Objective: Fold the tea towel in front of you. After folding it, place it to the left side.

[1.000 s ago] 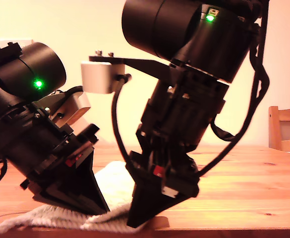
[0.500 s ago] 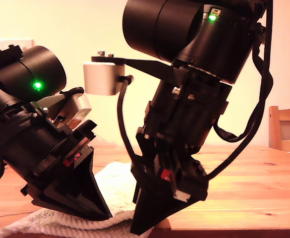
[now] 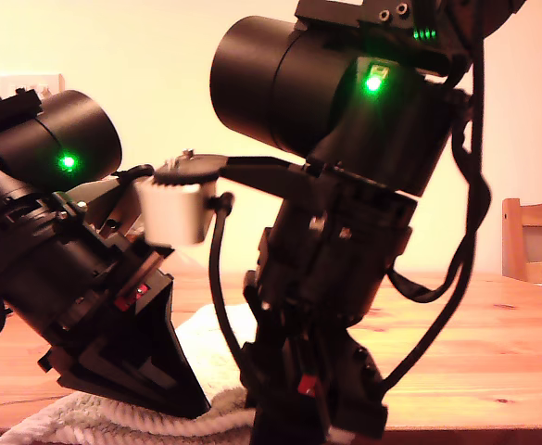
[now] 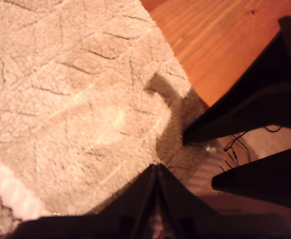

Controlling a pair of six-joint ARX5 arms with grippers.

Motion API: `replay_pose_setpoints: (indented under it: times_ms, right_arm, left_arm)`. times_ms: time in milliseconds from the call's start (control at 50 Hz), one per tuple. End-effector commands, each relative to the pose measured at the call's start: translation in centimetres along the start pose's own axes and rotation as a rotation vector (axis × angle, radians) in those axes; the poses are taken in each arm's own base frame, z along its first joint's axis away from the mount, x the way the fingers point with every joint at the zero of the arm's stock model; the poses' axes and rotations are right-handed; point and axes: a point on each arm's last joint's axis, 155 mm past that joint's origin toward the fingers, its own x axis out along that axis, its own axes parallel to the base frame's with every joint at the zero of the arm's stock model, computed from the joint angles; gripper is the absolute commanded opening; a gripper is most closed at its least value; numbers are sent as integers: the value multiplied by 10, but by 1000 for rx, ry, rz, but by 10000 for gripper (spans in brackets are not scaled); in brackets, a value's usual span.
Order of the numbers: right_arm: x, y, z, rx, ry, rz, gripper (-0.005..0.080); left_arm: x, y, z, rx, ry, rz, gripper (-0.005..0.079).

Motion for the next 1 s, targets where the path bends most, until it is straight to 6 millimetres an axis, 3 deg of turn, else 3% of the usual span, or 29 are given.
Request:
replay_pose_setpoints:
  times_ms: [0,220,320,500,740,980]
  right_arm:
    - [10,7,-11,-6,35,15,419]
    - [12,5,-18,-11,69,0,245]
    - [12,8,-18,-14,74,8,96]
    - [12,8,-18,-4,73,8,-7]
    - [2,12,-17,53,77,19,-13]
    - [-19,28,-14,110,70,86,-13]
  left_arm:
    - [5,6,-19,-40,47,-4,-20]
    - [2,7,-16,-56,37,-25,-20]
    - [1,9,-15,-61,33,-22,-20]
    - [-1,11,-14,-66,27,-21,-20]
    - [-3,8,-5,-52,10,-27,-19]
    - [-19,-2,23,-1,-68,-19,-19]
